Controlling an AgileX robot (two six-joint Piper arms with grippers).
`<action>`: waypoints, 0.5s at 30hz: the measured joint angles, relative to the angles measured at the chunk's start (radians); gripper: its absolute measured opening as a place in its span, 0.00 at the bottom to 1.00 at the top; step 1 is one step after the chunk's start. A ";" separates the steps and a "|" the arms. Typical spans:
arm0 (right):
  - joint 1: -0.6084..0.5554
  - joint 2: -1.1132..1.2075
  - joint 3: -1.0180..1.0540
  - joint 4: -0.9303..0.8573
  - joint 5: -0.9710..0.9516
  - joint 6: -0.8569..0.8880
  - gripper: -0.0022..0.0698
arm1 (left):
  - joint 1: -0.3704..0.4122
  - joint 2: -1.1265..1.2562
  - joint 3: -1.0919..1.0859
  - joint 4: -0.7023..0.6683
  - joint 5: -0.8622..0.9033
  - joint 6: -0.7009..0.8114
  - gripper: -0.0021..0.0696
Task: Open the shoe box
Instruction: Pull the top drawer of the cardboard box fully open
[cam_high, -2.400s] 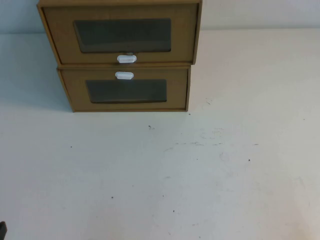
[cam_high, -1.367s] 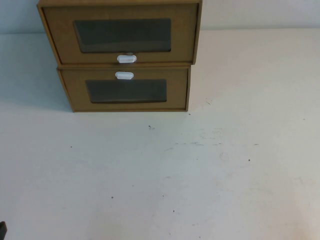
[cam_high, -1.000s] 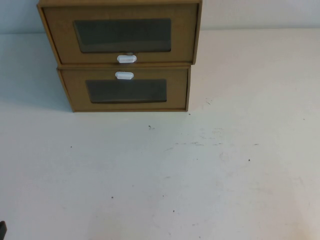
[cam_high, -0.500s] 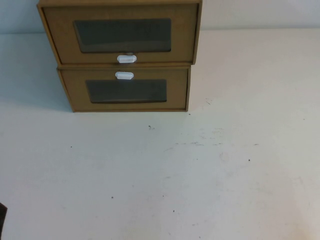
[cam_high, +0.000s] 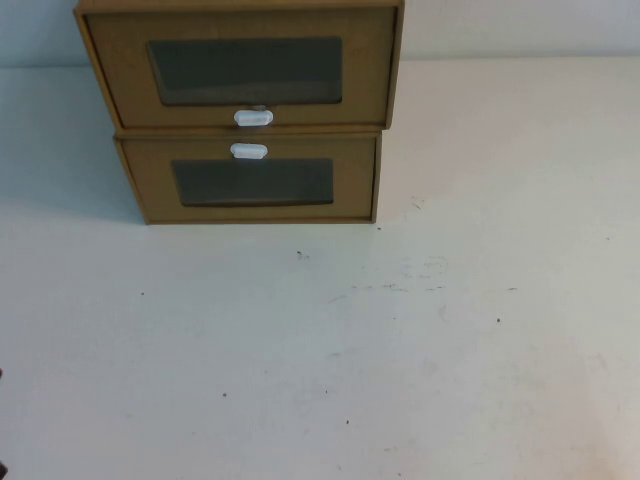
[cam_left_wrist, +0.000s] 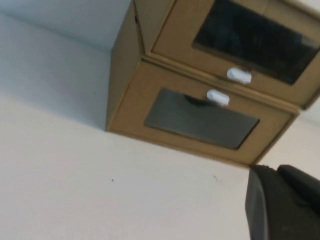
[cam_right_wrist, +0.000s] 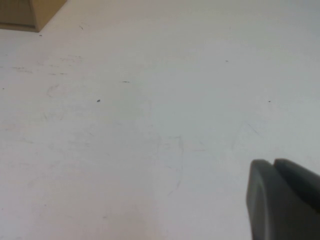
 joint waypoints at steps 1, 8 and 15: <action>0.000 0.000 0.000 0.000 0.000 0.000 0.01 | 0.000 0.057 -0.056 0.004 0.053 0.026 0.02; 0.000 0.000 0.000 0.000 0.000 0.000 0.01 | 0.000 0.449 -0.362 -0.069 0.253 0.266 0.02; 0.000 0.000 0.000 0.000 0.000 0.000 0.01 | 0.000 0.798 -0.689 -0.282 0.364 0.588 0.02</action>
